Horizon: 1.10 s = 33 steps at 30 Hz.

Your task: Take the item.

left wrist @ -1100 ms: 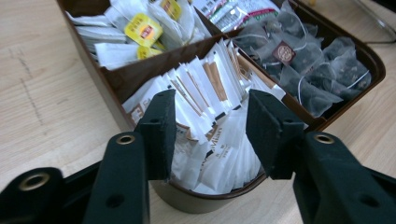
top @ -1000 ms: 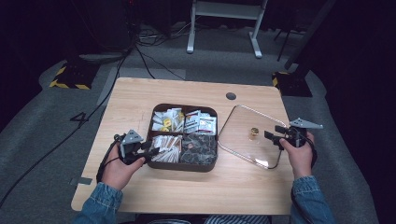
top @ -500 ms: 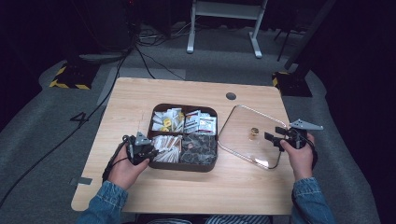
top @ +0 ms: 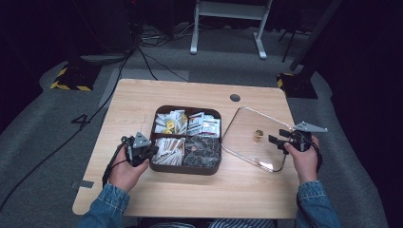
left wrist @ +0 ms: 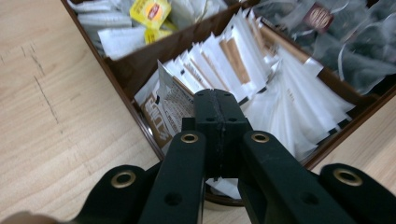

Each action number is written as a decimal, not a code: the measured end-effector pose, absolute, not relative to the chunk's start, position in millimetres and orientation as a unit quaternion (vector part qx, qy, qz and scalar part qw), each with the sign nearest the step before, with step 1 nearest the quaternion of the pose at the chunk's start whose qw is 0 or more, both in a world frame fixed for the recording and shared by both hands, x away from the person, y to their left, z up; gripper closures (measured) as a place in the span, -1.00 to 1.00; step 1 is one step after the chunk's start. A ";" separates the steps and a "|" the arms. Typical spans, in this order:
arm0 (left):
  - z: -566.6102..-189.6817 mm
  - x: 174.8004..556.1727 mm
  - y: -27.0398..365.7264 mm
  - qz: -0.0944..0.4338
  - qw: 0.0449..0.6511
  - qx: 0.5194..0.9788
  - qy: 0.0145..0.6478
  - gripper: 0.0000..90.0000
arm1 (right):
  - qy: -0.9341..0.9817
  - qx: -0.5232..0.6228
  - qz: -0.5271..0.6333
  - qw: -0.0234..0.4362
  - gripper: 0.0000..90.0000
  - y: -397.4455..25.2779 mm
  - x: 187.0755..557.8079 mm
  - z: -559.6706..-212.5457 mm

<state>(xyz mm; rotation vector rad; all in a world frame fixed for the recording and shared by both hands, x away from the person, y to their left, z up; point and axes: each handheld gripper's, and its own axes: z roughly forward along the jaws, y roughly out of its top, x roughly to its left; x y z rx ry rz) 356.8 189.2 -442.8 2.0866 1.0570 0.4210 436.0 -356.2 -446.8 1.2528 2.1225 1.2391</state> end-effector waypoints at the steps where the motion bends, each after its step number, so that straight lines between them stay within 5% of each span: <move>1: -442.8 356.8 189.2 0.164 0.373 0.815 0.413 0.99 | 0.755 0.446 0.441 0.190 -0.24 -356.2 436.0 -446.8; 19: -407.8 342.6 211.6 0.175 0.489 0.761 0.389 0.99 | 0.757 0.443 0.442 0.186 -0.25 -351.7 439.2 -449.6; 33: -399.1 328.9 239.8 0.209 0.490 0.743 0.405 0.99 | 0.764 0.429 0.448 0.177 -0.26 -336.8 449.7 -448.9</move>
